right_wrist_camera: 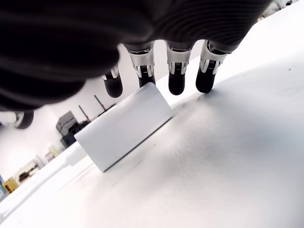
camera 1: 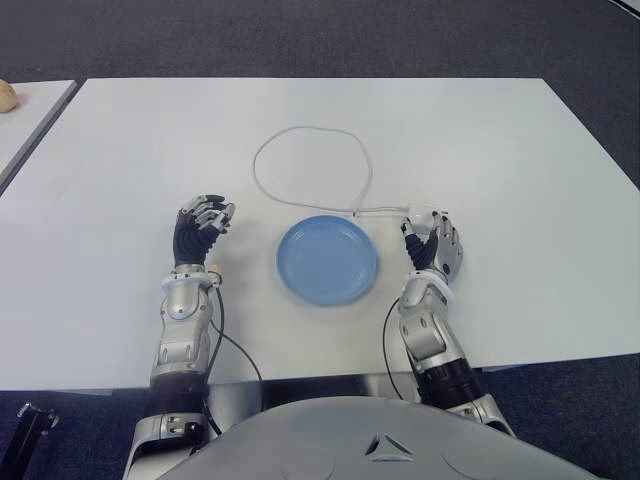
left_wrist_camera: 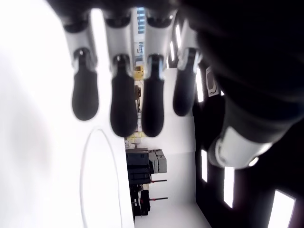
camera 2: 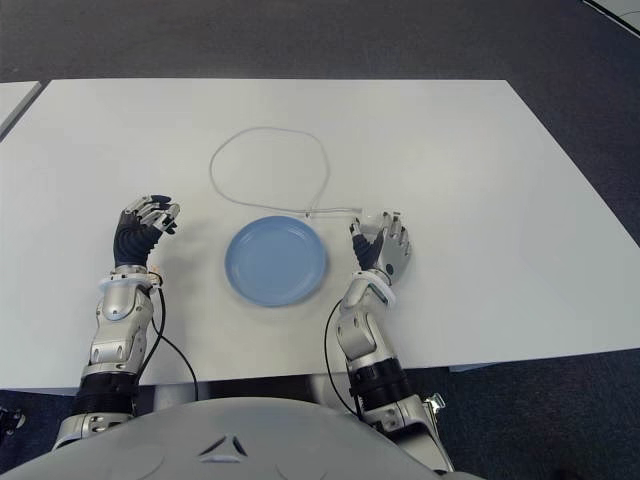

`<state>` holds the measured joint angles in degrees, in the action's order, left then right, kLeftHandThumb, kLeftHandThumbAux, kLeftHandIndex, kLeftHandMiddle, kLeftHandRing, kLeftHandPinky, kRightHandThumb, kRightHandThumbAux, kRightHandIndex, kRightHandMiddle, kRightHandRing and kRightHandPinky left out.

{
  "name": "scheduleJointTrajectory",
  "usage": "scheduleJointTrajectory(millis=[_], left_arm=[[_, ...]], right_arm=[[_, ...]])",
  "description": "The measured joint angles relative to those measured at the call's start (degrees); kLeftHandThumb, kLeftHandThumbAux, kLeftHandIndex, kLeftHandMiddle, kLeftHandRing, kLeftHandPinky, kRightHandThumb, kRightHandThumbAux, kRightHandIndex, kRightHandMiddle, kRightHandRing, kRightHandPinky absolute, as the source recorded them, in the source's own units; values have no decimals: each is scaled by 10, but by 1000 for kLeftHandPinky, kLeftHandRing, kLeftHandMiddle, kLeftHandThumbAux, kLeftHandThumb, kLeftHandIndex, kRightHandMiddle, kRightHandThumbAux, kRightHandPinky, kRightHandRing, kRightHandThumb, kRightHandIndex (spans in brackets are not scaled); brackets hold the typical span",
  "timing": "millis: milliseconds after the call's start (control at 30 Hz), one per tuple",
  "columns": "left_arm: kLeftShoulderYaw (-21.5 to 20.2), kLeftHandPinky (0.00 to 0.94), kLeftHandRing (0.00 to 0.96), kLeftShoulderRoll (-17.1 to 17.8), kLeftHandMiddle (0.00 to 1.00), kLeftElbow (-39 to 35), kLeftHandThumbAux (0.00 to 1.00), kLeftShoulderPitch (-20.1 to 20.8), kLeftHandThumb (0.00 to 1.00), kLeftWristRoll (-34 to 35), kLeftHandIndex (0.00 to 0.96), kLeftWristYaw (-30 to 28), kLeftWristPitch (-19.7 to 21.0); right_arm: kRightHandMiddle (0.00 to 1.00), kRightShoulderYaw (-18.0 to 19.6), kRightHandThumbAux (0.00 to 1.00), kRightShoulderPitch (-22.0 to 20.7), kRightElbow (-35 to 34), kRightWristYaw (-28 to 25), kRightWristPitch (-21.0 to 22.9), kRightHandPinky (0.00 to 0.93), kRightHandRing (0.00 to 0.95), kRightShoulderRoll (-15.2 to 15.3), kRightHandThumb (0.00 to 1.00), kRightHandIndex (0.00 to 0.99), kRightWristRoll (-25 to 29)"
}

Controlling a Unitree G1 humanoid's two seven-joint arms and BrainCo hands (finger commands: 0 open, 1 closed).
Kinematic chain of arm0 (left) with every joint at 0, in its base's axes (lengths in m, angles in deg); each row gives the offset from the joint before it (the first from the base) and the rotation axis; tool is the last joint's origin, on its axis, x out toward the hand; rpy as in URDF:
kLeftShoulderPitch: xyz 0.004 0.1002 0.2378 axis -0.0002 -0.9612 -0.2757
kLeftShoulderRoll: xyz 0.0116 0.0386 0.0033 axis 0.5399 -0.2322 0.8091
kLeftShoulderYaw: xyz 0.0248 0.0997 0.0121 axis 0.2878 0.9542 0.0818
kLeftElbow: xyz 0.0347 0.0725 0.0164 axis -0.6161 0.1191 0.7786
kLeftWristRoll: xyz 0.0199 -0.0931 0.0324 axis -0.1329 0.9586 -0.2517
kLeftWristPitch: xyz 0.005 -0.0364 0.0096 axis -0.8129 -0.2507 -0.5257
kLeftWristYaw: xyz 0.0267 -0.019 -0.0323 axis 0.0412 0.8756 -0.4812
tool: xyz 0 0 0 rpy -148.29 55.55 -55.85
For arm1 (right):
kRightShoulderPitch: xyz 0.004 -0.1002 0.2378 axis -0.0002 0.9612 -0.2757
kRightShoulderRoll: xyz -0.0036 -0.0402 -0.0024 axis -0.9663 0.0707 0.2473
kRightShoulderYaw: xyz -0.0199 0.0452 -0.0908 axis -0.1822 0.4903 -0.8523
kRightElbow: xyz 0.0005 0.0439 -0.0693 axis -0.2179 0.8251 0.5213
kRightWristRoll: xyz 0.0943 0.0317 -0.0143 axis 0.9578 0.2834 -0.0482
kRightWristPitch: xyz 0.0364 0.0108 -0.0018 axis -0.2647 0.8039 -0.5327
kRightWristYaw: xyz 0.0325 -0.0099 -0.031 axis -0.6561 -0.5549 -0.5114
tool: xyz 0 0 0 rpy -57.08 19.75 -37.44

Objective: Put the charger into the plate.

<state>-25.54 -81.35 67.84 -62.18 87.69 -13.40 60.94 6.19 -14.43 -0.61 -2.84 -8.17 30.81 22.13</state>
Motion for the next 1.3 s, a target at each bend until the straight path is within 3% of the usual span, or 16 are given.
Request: scheduleJointTrajectory(millis=[133, 400, 600, 733, 900, 1100, 1300], left_arm=[[-1, 604, 623, 0, 501, 0, 679, 0, 833, 0, 403, 0, 0], [-1, 606, 624, -1, 503, -1, 678, 1, 834, 0, 404, 0, 3], [-2, 609, 628, -1, 508, -1, 676, 4, 835, 0, 406, 0, 14], [-3, 615, 633, -1, 509, -1, 676, 5, 835, 0, 406, 0, 14], [-2, 615, 636, -1, 507, -2, 677, 5, 835, 0, 407, 0, 14], [0, 609, 624, -4, 497, -13, 677, 6, 835, -1, 409, 0, 18], [0, 600, 611, -8, 491, -19, 677, 7, 835, -1, 412, 0, 18]], right_arm=[[0, -17, 217, 24, -54, -36, 24, 0, 0, 6, 498, 0, -20], [0, -68, 227, 47, -143, -158, 82, 0, 0, 44, 495, 0, -80], [0, -111, 206, 52, -195, -281, 103, 0, 0, 116, 581, 0, -149], [0, -112, 191, 54, -215, -338, 69, 0, 0, 183, 608, 0, -175], [0, -83, 186, 52, -206, -344, 1, 0, 0, 243, 622, 0, -175], [0, -49, 186, 26, -163, -322, -67, 0, 0, 262, 635, 0, -165], [0, -36, 190, -54, -151, -363, -82, 0, 0, 260, 673, 0, -172]])
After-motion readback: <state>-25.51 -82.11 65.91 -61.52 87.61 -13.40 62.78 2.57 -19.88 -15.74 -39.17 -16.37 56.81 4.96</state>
